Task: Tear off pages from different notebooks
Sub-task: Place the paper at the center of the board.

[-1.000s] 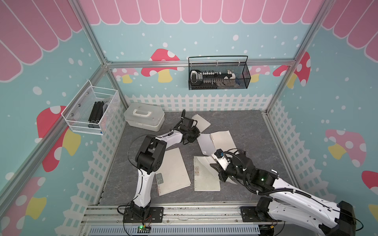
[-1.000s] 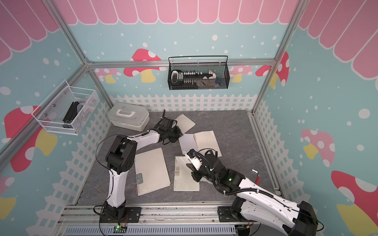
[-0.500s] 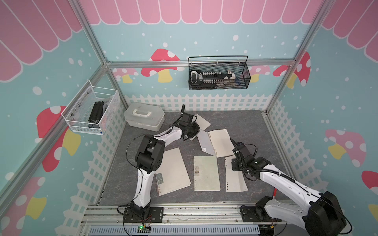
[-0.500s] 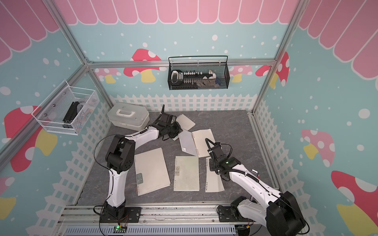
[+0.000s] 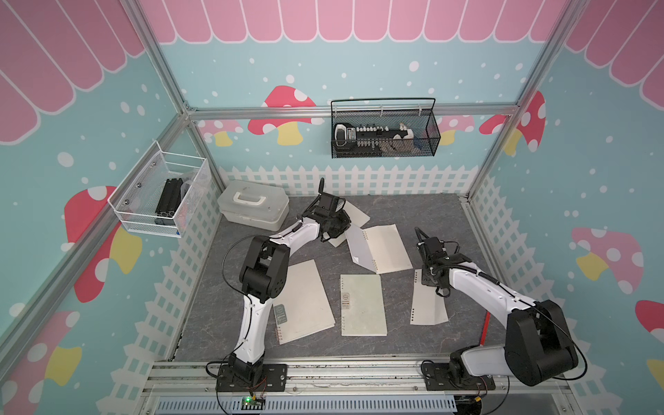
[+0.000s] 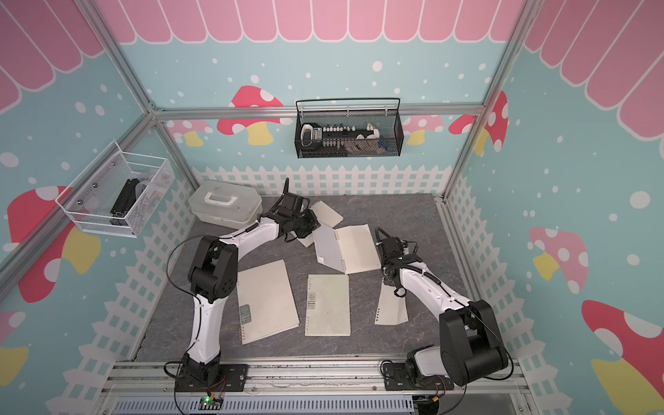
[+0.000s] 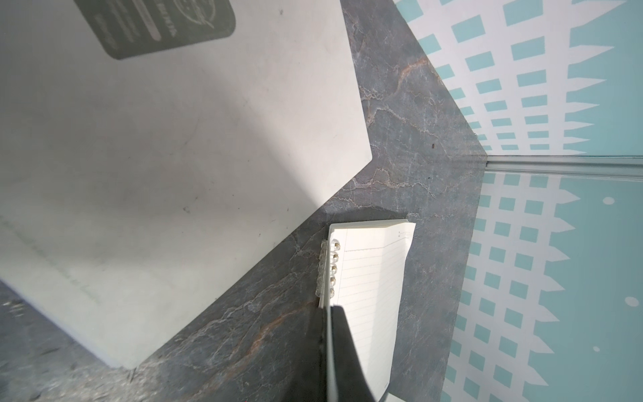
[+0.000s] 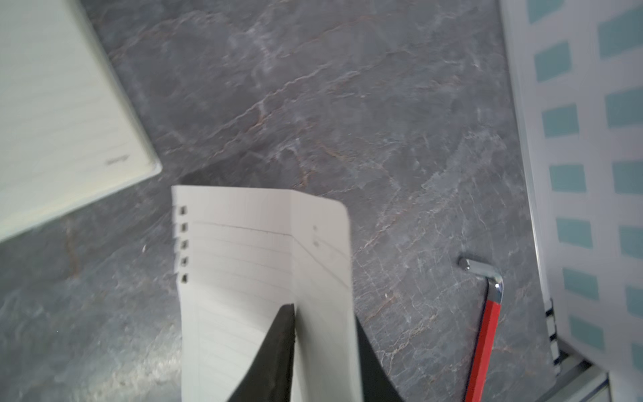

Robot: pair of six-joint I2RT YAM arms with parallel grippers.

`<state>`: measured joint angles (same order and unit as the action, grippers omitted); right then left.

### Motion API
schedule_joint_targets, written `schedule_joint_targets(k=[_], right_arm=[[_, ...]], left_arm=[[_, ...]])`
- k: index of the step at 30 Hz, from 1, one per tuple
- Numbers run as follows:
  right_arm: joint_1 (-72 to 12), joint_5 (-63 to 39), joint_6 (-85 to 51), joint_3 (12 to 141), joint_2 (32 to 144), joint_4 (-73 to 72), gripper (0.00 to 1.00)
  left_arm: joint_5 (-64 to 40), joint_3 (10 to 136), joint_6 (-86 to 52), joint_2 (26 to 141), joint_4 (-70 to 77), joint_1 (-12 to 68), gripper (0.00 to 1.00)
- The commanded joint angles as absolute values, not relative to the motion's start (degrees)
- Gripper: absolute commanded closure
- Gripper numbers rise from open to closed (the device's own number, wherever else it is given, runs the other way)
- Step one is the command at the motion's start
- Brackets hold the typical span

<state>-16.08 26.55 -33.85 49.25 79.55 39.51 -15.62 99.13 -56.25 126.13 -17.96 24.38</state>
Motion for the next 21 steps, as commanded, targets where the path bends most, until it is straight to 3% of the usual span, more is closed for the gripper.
schedule_joint_targets(k=[1,3,9,14,21], right_arm=[[-15.13,29.18,-34.88,50.09,79.45,43.72,0.56],[-14.06,28.59,-33.88,51.14,79.48,44.53,0.43],[-13.01,29.81,-32.48,54.78,77.58,46.97,0.39],[-13.69,8.8,-28.87,50.03,73.57,34.6,0.31],[-13.89,-1.63,-28.95,43.44,65.01,26.11,0.31]], left_arm=[[-15.6,102.06,-55.33,127.8,-18.96,24.68,1.0],[-15.46,103.05,-55.42,127.98,-19.29,25.29,0.99],[-14.3,106.24,-55.55,127.57,-20.66,27.58,0.8],[-13.4,109.13,-55.78,127.81,-21.04,30.48,0.76],[-15.99,125.43,-58.46,138.56,-22.72,35.68,0.76]])
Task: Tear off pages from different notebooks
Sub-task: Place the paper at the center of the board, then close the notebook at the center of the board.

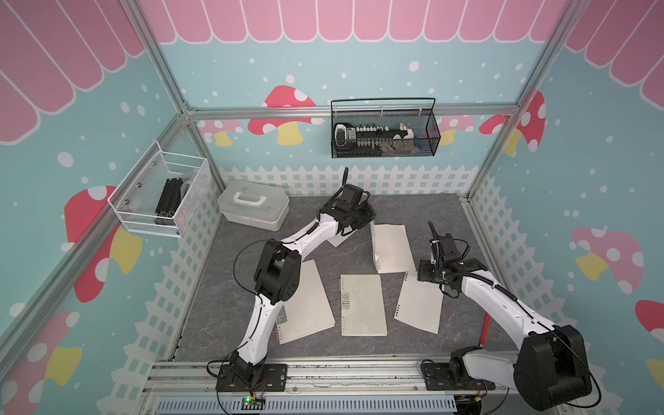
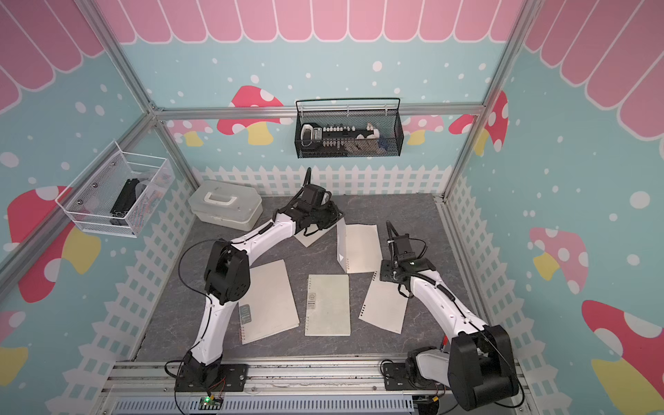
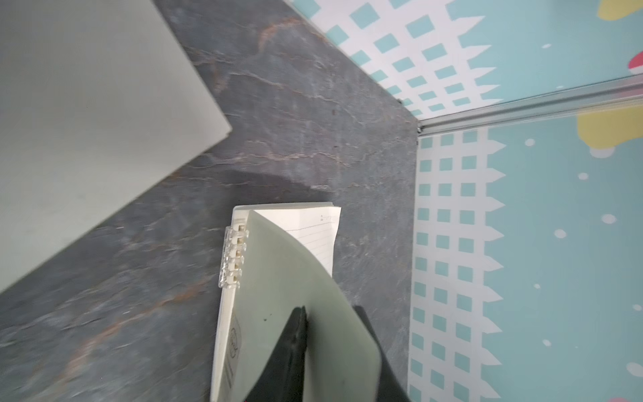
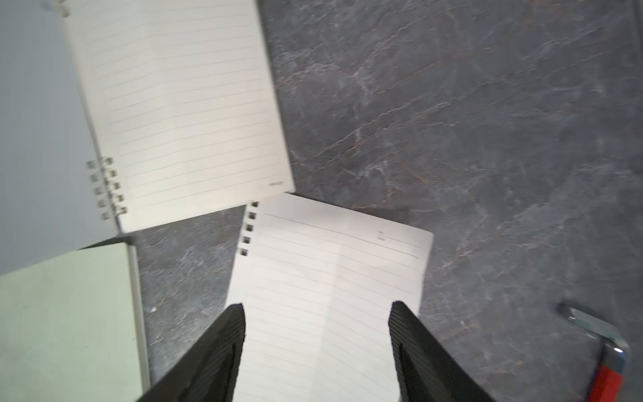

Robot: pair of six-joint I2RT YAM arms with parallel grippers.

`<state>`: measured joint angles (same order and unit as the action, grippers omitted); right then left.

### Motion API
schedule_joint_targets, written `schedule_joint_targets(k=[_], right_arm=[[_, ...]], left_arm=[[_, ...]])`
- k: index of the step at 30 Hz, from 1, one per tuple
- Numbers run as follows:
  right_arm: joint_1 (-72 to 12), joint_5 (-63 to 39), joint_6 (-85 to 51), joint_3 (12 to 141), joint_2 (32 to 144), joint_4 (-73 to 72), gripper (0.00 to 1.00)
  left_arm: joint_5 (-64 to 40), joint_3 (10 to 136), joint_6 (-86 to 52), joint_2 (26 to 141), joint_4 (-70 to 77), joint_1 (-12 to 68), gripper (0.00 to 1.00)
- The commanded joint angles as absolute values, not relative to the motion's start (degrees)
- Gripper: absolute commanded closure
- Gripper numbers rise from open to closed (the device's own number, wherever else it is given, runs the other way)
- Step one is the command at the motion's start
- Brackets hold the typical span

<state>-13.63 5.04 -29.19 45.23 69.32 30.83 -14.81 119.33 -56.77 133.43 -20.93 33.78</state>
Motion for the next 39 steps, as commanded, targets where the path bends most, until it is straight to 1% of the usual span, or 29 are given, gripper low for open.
schedule_joint_targets(k=[1,3,4,5,6,7,8,9,10,12,14,17,20,21,24,26,27,28,30,31,33,34,37,39], right_arm=[[-13.89,-1.11,-29.38,42.73,62.73,25.79,0.31],[-13.9,-0.41,-29.66,41.71,57.7,25.84,0.31],[-13.89,-0.56,-29.94,41.1,55.39,25.34,0.31],[-13.91,-2.37,-29.72,40.06,53.16,23.93,0.31],[-13.89,-5.62,-29.46,38.88,51.57,21.78,0.29],[-13.89,-6.58,-29.57,38.21,51.17,20.72,0.28],[-13.89,-5.71,-29.83,37.99,51.67,20.76,0.27],[-13.85,-3.96,-30.11,38.11,53.32,21.44,0.26],[-13.72,-1.66,-30.44,38.59,55.65,22.76,0.25],[-13.0,1.63,-31.7,40.0,61.76,25.02,0.23],[-12.33,1.18,-32.01,41.05,66.74,24.36,0.22],[-10.7,5.15,-32.94,42.81,72.25,23.86,0.21],[-7.43,4.61,-32.87,44.39,74.92,24.36,0.2],[-6.67,4.04,-32.87,44.18,74.85,23.73,0.2],[-5.78,-2.45,-31.67,43.86,73.24,21.34,0.19],[-6.26,-10.55,-30.34,42.48,71.23,18.07,0.18],[-7.91,-11.9,-28.92,42.22,69.8,17.38,0.15],[-10.95,-10.98,-27.04,42.04,68.44,17.31,0.13],[-18.03,-4.21,-23.81,42.09,65.5,19.0,0.11],[-20.36,-2.49,-22.5,41.45,64.32,18.84,0.11],[-23.34,1.39,-20.62,40.01,61.39,17.69,0.1],[-24.41,1.61,-19.77,39.06,60.55,15.8,0.09],[-27.79,1.94,-18.94,39.3,61.23,13.15,0.09],[-30.34,3.85,-18.44,41.46,64.35,12.68,0.06]], left_arm=[[-15.77,129.16,-58.36,140.86,-24.46,36.17,0.72],[-16.24,137.39,-58.87,146.04,-27.51,36.65,0.69],[-16.79,139.65,-59.56,148.19,-27.9,36.65,0.66],[-17.09,141.67,-60.57,149.91,-27.83,36.65,0.64],[-16.92,143.08,-61.4,151.27,-27.84,36.74,0.67],[-16.72,144.06,-62.15,152.1,-27.73,36.82,0.72],[-16.49,144.87,-62.68,152.76,-27.77,37.04,0.83],[-16.26,145.56,-62.85,152.88,-27.74,37.18,0.88],[-15.93,145.59,-62.62,152.67,-27.69,37.34,0.88],[-15.24,144.45,-61.94,151.38,-27.76,37.38,0.95],[-14.88,142.47,-61.2,149.59,-27.69,37.03,0.99],[-13.79,138.07,-60.54,146.48,-27.45,36.09,1.0],[-12.03,132.34,-59.69,142.58,-26.2,35.04,1.0],[-11.27,130.61,-59.49,141.51,-25.62,34.74,1.0],[-8.43,126.28,-58.94,138.39,-25.0,34.29,1.0],[-6.25,124.28,-58.65,136.23,-25.1,34.9,1.0],[-4.91,123.56,-58.05,135.09,-25.18,35.34,1.0],[-3.85,123.24,-57.51,134.24,-25.15,35.82,1.0],[-1.6,123.48,-56.68,132.97,-25.92,36.76,1.0],[-1.15,123.98,-56.23,132.81,-26.32,37.07,1.0],[-0.71,125.12,-55.88,132.85,-26.97,37.71,1.0],[-0.73,125.72,-55.9,133.1,-27.3,37.89,1.0],[-0.15,128.15,-55.64,134.43,-29.12,38.47,1.0],[0.44,128.42,-55.84,134.92,-29.53,38.83,1.0]])
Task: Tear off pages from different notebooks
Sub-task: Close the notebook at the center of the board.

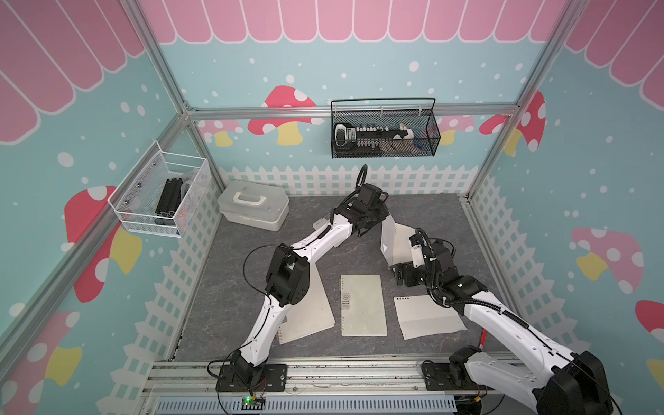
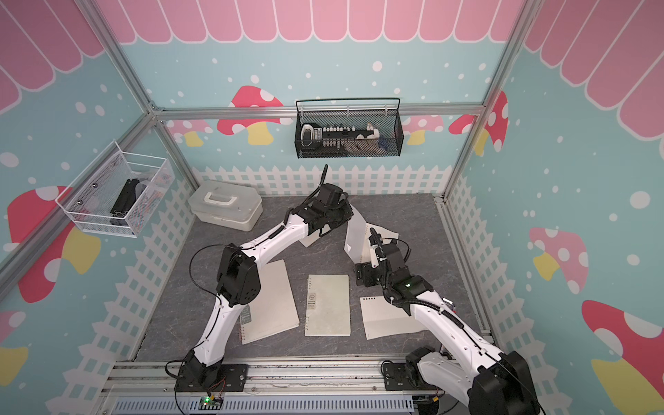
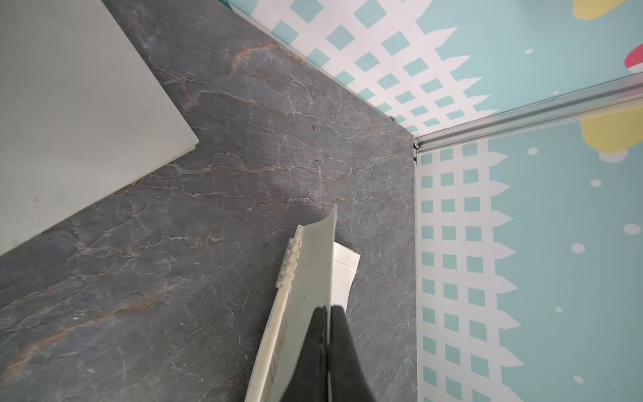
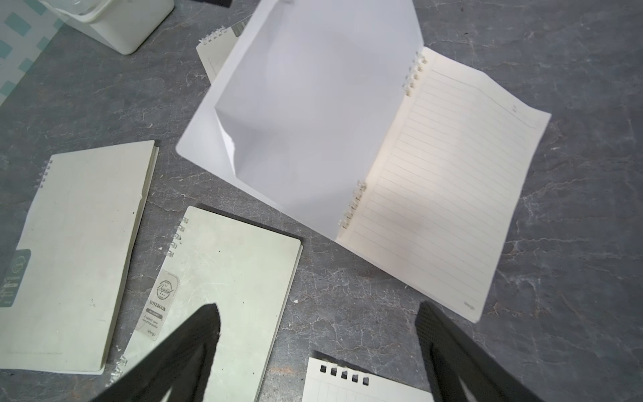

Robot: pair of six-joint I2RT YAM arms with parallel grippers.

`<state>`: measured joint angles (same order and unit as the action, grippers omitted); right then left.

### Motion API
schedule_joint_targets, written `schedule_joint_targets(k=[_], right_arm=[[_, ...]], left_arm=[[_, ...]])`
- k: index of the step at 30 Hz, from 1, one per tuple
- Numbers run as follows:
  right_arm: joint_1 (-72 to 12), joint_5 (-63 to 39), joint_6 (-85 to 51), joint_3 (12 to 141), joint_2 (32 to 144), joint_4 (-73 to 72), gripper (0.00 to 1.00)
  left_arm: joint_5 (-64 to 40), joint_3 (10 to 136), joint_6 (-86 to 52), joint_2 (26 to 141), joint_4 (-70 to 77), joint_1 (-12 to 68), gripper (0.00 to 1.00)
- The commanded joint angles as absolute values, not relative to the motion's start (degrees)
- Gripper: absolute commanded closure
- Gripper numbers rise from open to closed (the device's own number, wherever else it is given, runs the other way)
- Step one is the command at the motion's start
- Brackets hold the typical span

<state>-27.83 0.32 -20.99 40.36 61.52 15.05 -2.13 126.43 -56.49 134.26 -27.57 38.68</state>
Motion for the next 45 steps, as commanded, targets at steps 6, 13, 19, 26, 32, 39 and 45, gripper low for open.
schedule_joint_targets(k=[6,13,19,26,32,39,45], right_arm=[[-34.28,16.14,-18.86,48.6,76.04,11.9,0.05],[-34.32,22.89,-21.0,51.52,81.21,6.74,0.28],[-34.21,23.4,-22.81,51.92,83.49,5.58,0.77],[-31.97,22.55,-28.02,50.3,83.68,5.41,1.0],[-23.61,17.06,-33.29,46.48,80.7,5.1,1.0],[-12.82,16.69,-35.68,44.65,80.12,10.24,0.56],[-13.2,26.39,-33.32,56.18,87.2,31.48,0.08]], left_arm=[[0.79,128.41,-56.52,135.61,-29.51,38.85,1.0],[-0.06,126.98,-56.6,135.78,-29.25,38.76,0.97],[-3.59,122.62,-57.39,133.99,-25.15,37.38,0.86],[-6.28,121.28,-57.0,131.02,-23.67,34.25,0.48],[-7.11,111.22,-55.22,123.17,-19.89,29.06,0.19],[-6.45,91.94,-48.55,111.3,-16.09,23.97,0.1],[-4.64,74.13,-43.84,103.11,-15.81,23.73,0.07]])
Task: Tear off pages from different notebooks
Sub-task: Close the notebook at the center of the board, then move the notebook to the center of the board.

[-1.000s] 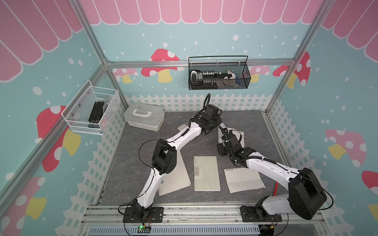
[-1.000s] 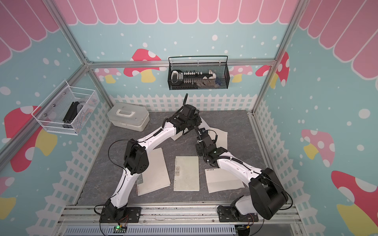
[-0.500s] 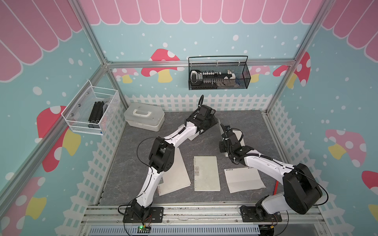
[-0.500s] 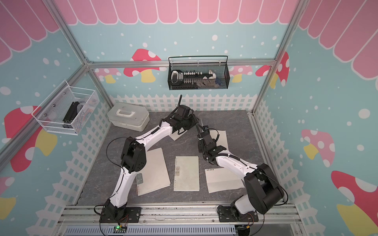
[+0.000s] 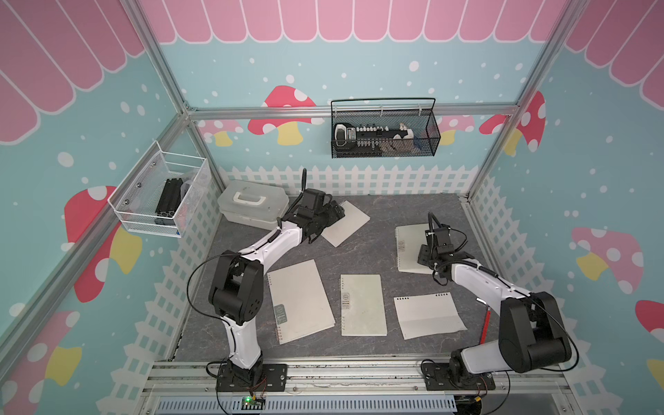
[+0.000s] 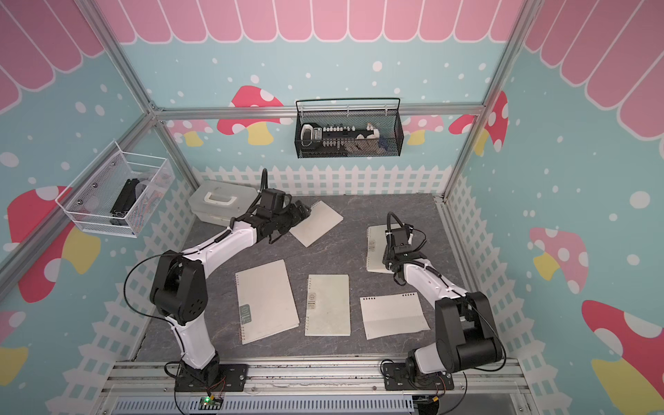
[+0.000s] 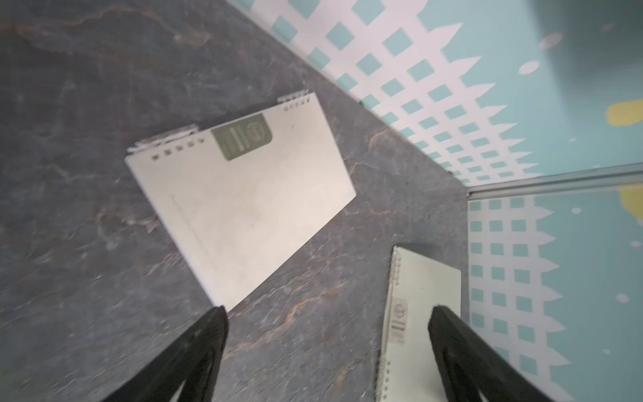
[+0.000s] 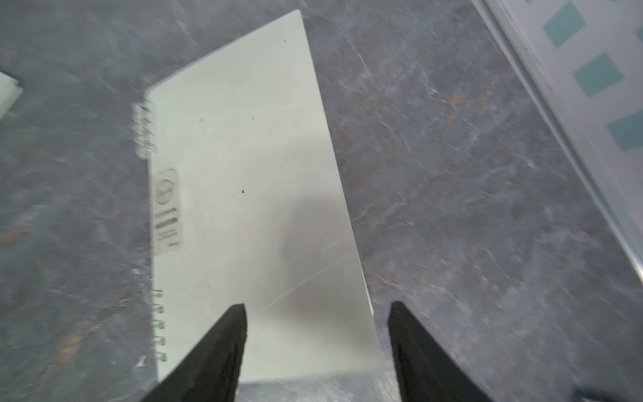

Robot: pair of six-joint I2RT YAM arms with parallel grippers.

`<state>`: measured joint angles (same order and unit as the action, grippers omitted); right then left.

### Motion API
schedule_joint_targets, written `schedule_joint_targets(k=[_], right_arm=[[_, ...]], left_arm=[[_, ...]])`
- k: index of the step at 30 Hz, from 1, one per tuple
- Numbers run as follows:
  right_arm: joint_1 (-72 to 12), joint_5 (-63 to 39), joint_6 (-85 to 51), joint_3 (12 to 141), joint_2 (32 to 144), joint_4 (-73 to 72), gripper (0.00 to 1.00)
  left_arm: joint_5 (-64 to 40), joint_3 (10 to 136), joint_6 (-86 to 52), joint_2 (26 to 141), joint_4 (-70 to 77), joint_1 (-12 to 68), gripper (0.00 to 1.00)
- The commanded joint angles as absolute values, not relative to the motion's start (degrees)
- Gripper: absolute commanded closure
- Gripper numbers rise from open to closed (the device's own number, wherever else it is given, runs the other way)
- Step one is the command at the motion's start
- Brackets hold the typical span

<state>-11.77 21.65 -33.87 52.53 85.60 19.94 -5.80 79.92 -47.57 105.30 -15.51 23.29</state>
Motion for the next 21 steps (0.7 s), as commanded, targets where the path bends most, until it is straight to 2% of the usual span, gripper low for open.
schedule_joint_targets(k=[1,3,7,10,13,21], right_arm=[[-15.01,27.29,-33.65,56.47,87.37,33.12,0.05],[-19.99,28.41,-33.31,55.35,87.65,31.47,0.03],[-23.17,19.13,-31.55,58.46,97.14,25.62,0.04],[-23.34,23.79,-31.86,62.43,103.88,26.29,0.08],[-22.86,23.96,-31.11,65.36,107.57,25.84,0.17],[-17.42,17.59,-26.04,72.46,115.72,25.54,0.52]], left_arm=[[-3.97,70.96,-43.41,101.55,-15.28,23.88,0.07],[-2.18,65.68,-43.03,98.99,-14.81,24.25,0.06],[-2.87,57.24,-44.19,94.72,-12.07,24.51,0.06],[-3.69,53.99,-44.68,92.63,-11.32,25.48,0.06],[-3.43,52.2,-44.65,90.87,-11.16,26.87,0.06],[-2.32,50.63,-45.57,88.62,-10.9,29.82,0.06]])
